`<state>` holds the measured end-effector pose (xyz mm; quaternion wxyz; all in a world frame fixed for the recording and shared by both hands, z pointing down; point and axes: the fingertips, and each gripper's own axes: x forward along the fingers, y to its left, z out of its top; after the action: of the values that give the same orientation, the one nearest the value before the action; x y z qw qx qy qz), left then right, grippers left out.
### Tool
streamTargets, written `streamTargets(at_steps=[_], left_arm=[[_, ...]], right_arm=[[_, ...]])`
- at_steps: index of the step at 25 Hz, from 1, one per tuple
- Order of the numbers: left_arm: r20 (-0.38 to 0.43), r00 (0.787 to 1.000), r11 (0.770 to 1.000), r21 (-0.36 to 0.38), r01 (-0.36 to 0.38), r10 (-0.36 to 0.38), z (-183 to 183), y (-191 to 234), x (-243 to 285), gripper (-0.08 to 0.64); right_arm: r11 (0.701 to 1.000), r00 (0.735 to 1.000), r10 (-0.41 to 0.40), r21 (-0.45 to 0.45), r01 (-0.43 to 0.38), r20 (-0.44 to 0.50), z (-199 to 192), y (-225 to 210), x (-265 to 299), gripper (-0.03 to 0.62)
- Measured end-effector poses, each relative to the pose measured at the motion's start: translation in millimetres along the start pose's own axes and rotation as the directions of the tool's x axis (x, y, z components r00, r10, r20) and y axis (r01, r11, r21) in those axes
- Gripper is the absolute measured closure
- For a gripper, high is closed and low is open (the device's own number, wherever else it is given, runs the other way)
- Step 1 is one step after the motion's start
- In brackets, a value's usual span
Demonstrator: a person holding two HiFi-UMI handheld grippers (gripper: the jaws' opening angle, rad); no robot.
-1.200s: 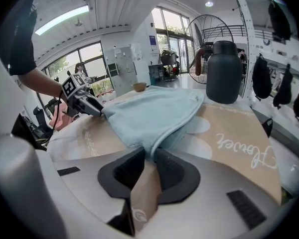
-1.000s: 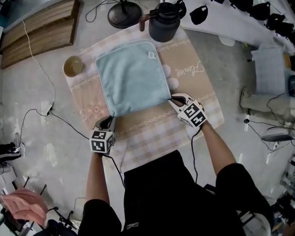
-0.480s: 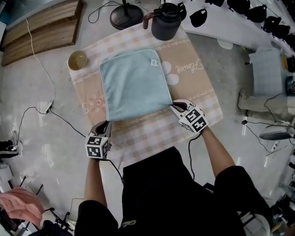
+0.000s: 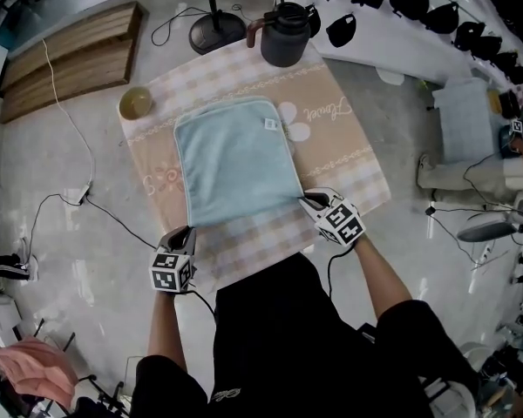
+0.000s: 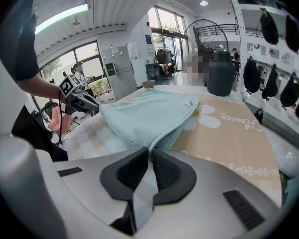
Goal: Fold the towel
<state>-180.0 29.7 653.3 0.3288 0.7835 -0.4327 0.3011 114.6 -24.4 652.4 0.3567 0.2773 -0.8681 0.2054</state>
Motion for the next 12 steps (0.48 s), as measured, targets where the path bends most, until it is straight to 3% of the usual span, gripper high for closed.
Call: streamTargets(at_steps=[12], left_arm=[[-0.045,0.999,0.998,0.046,0.03,-0.028,-34.9,-36.1,-39.0,0.526]], right_arm=[[1.0,1.0,0.009,0.006,-0.008,-0.015,-26.5,46.6,-33.1,0.558]])
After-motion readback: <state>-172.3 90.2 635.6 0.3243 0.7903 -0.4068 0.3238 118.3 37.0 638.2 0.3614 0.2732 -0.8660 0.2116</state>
